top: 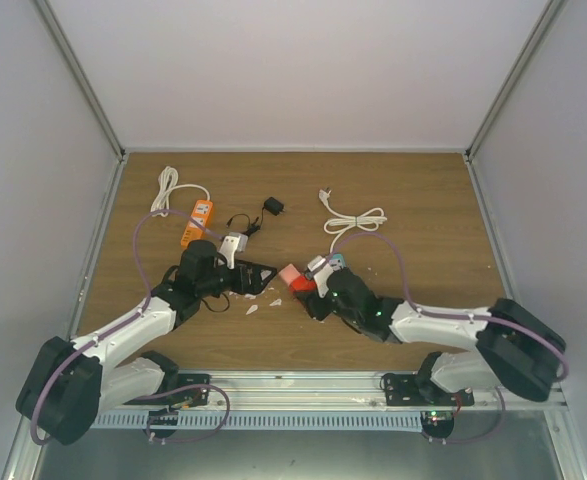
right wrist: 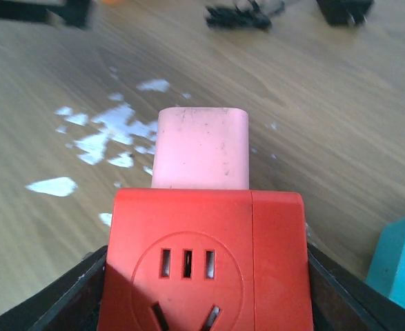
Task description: Insert the plug
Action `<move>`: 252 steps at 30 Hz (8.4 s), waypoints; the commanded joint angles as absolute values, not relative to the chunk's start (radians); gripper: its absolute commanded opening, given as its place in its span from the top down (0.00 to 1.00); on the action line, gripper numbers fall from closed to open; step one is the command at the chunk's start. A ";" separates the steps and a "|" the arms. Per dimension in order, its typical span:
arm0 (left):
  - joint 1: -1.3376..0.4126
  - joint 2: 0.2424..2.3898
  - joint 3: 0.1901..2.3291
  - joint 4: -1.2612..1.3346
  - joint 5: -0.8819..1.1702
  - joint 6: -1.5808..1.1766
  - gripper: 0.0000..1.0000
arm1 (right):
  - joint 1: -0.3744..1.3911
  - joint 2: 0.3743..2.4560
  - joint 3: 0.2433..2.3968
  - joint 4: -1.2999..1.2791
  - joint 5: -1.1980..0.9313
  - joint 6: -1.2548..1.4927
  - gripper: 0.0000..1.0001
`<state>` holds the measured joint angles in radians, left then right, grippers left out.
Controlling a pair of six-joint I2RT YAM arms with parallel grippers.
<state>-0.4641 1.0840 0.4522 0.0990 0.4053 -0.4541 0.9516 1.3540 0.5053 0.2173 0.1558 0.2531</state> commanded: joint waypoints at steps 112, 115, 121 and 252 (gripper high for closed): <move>-0.869 0.882 0.183 0.720 -0.059 -0.293 1.00 | 0.739 0.853 0.383 0.276 -0.235 0.677 0.01; -0.893 0.855 0.145 0.809 -0.074 -0.220 1.00 | 0.726 0.880 0.410 0.263 -0.298 0.731 0.00; -0.950 0.817 0.111 0.878 -0.109 -0.119 1.00 | 0.739 0.969 0.461 0.257 -0.351 0.782 0.00; -1.316 1.884 0.723 0.424 -0.702 -0.638 0.11 | 0.241 0.594 0.377 0.055 -0.266 0.569 1.00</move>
